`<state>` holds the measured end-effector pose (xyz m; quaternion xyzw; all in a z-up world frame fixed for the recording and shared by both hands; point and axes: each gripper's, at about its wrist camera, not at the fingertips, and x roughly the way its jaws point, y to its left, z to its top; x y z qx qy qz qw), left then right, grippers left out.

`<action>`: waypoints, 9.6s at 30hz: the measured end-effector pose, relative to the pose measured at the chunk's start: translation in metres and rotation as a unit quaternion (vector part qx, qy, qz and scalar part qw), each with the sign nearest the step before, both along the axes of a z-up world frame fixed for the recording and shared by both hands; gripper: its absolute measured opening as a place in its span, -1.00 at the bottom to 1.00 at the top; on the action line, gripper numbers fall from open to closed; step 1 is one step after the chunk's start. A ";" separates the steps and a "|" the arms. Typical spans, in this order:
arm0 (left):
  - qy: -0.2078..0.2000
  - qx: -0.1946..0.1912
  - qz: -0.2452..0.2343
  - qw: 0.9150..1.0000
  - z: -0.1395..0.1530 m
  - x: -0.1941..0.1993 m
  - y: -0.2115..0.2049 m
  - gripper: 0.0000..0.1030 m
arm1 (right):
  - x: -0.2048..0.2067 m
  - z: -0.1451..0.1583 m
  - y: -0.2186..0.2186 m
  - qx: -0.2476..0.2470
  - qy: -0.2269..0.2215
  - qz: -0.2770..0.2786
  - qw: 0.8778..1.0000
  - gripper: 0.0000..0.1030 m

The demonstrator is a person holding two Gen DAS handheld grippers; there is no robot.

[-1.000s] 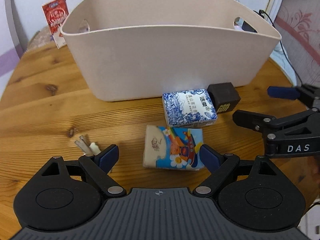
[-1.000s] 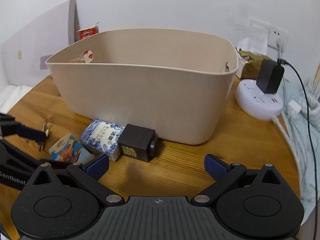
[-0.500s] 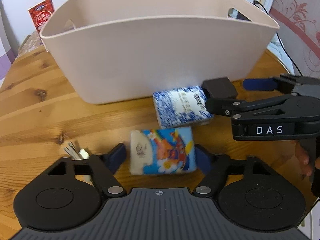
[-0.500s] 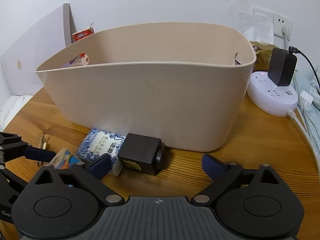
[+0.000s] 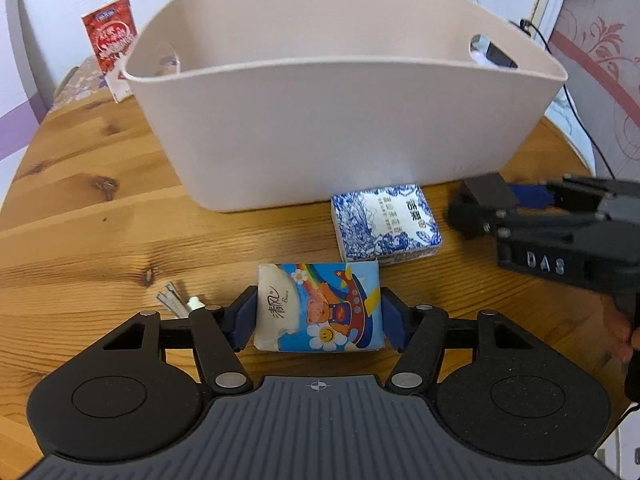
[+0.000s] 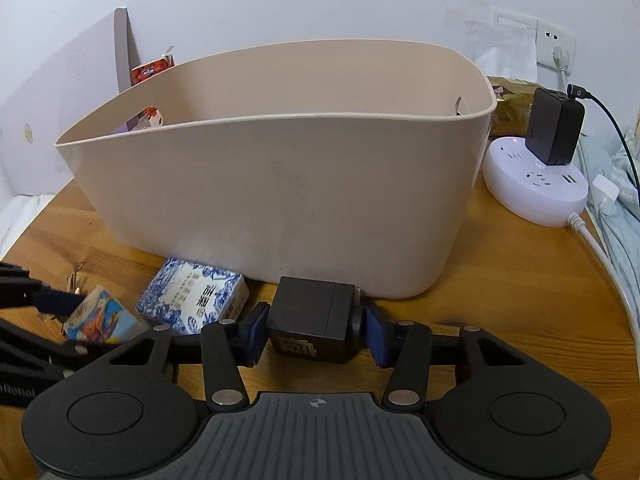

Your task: Organize objects

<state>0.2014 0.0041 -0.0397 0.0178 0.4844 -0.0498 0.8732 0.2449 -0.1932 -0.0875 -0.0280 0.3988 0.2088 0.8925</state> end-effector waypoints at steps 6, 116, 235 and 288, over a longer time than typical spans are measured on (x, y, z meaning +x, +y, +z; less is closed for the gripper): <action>-0.032 0.002 0.010 0.999 0.015 -0.002 0.002 0.23 | -0.024 0.018 -0.007 0.011 -0.017 0.006 1.000 -0.10; 0.006 0.014 0.115 0.993 -0.015 -0.009 0.063 0.39 | -0.015 -0.004 0.069 -0.040 -0.003 0.021 0.999 0.93; -0.085 0.037 0.070 0.993 0.073 0.088 -0.017 0.61 | 0.041 0.099 -0.018 -0.003 -0.107 -0.013 0.994 0.96; -0.119 0.000 0.088 0.989 0.106 -0.130 -0.020 0.74 | -0.131 0.118 -0.064 0.032 -0.099 -0.039 0.994 1.00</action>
